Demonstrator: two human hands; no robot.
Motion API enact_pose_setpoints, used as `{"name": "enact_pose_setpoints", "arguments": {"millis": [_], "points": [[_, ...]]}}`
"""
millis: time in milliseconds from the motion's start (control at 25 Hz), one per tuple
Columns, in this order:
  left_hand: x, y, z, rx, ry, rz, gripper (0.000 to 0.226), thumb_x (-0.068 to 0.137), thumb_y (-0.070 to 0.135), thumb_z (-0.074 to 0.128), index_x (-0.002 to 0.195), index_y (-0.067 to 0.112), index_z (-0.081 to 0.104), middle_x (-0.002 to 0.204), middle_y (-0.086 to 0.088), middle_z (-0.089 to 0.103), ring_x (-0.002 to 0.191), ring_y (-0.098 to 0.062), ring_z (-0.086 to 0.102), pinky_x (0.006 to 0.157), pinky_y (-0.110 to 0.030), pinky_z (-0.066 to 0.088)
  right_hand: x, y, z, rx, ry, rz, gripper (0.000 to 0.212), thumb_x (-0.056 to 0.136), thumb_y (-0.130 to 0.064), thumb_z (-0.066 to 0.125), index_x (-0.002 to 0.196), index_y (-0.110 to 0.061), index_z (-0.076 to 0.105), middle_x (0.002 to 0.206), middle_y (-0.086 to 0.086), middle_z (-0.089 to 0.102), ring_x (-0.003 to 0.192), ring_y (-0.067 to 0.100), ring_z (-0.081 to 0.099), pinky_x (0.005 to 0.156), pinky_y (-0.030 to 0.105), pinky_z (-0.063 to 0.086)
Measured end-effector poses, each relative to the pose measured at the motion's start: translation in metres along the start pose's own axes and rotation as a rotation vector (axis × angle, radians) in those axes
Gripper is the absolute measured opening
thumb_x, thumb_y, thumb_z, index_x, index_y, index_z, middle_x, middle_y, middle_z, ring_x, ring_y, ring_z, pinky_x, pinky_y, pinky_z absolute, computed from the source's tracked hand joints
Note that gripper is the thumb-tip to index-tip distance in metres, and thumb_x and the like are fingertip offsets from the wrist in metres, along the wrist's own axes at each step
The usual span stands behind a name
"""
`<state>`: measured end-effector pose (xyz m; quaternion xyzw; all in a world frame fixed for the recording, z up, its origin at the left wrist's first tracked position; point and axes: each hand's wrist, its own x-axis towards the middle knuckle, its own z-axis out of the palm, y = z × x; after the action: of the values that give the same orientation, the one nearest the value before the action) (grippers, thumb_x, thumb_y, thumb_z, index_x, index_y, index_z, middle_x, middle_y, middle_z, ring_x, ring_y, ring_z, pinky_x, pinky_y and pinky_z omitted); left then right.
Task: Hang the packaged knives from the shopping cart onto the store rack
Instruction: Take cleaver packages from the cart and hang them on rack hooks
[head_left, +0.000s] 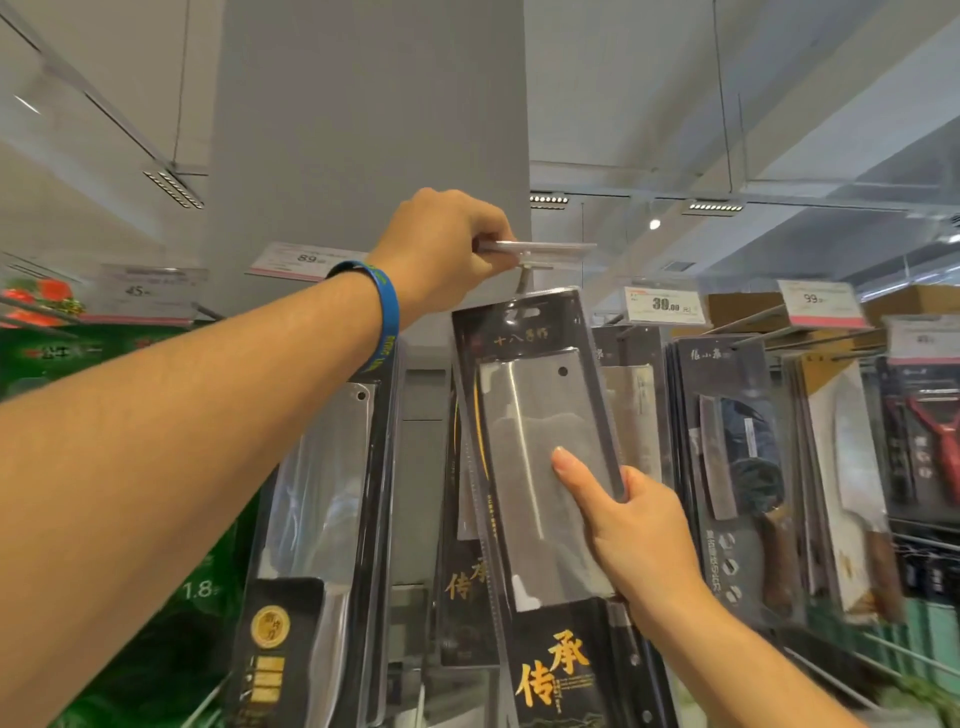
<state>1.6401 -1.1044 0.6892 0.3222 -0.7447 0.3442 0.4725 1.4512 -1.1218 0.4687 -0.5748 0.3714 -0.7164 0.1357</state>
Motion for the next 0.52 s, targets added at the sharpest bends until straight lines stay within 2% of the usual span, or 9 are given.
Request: {"name": "enact_pose_setpoints", "arguments": {"millis": [40, 120, 160, 200, 240, 320, 400, 520], "points": [[0.0, 0.0, -0.001, -0.019, -0.007, -0.015, 0.017, 0.091, 0.039, 0.069, 0.095, 0.024, 0.076, 0.075, 0.005, 0.062, 0.072, -0.017, 0.053, 0.065, -0.026, 0.037, 0.0, 0.004, -0.003, -0.015, 0.002, 0.006, 0.05, 0.069, -0.07, 0.075, 0.077, -0.021, 0.072, 0.07, -0.011, 0.075, 0.062, 0.002, 0.071, 0.047, 0.015, 0.051], [-0.001, 0.0, -0.003, -0.067, -0.02, -0.048, 0.016, 0.089, 0.039, 0.071, 0.092, 0.025, 0.077, 0.074, 0.006, 0.063, 0.068, -0.014, 0.053, 0.063, -0.024, 0.038, -0.006, 0.012, -0.003, -0.124, -0.012, 0.059, 0.061, 0.072, -0.072, 0.074, 0.08, -0.012, 0.071, 0.074, 0.001, 0.075, 0.069, 0.015, 0.073, 0.059, 0.029, 0.058], [0.0, 0.0, -0.003, -0.096, -0.029, -0.063, 0.015, 0.089, 0.039, 0.071, 0.091, 0.025, 0.077, 0.074, 0.006, 0.065, 0.067, -0.012, 0.053, 0.061, -0.023, 0.039, -0.011, 0.015, -0.002, -0.164, -0.001, 0.075, 0.057, 0.073, -0.073, 0.073, 0.075, -0.015, 0.071, 0.07, 0.001, 0.073, 0.067, 0.018, 0.071, 0.06, 0.028, 0.054], [0.0, 0.0, -0.003, -0.115, -0.042, -0.067, 0.015, 0.089, 0.038, 0.072, 0.092, 0.025, 0.078, 0.075, 0.006, 0.066, 0.067, -0.011, 0.054, 0.061, -0.022, 0.039, -0.016, 0.017, -0.002, -0.168, 0.037, 0.052, 0.049, 0.072, -0.073, 0.072, 0.065, -0.024, 0.069, 0.059, -0.007, 0.067, 0.056, 0.009, 0.064, 0.054, 0.022, 0.05], [0.0, 0.0, -0.002, -0.118, -0.052, -0.066, 0.015, 0.089, 0.039, 0.072, 0.092, 0.025, 0.078, 0.077, 0.006, 0.068, 0.068, -0.011, 0.054, 0.062, -0.022, 0.041, -0.021, 0.016, -0.001, -0.153, 0.073, 0.007, 0.045, 0.07, -0.072, 0.071, 0.053, -0.032, 0.063, 0.047, -0.015, 0.056, 0.045, 0.003, 0.053, 0.047, 0.013, 0.04], [-0.001, -0.001, -0.002, -0.117, -0.049, -0.072, 0.017, 0.088, 0.04, 0.071, 0.094, 0.025, 0.079, 0.08, 0.004, 0.071, 0.072, -0.013, 0.057, 0.066, -0.023, 0.045, -0.018, 0.008, 0.0, -0.128, 0.112, -0.065, 0.054, 0.066, -0.074, 0.069, 0.046, -0.027, 0.051, 0.04, -0.013, 0.043, 0.039, 0.002, 0.04, 0.042, 0.013, 0.035], [-0.001, -0.002, -0.002, -0.144, -0.042, -0.089, 0.018, 0.088, 0.041, 0.071, 0.094, 0.025, 0.079, 0.084, 0.004, 0.073, 0.077, -0.014, 0.061, 0.07, -0.025, 0.049, -0.007, 0.002, 0.0, -0.111, 0.131, -0.092, 0.061, 0.067, -0.076, 0.069, 0.052, -0.019, 0.053, 0.046, -0.005, 0.051, 0.041, 0.002, 0.044, 0.041, 0.014, 0.037], [-0.004, -0.001, 0.001, -0.149, -0.018, -0.096, 0.017, 0.087, 0.04, 0.071, 0.095, 0.027, 0.079, 0.086, 0.006, 0.074, 0.081, -0.013, 0.063, 0.072, -0.025, 0.049, 0.001, -0.01, 0.005, -0.117, 0.118, -0.117, 0.05, 0.078, -0.063, 0.074, 0.048, -0.027, 0.055, 0.041, -0.019, 0.05, 0.041, -0.006, 0.048, 0.042, 0.007, 0.036]]}}
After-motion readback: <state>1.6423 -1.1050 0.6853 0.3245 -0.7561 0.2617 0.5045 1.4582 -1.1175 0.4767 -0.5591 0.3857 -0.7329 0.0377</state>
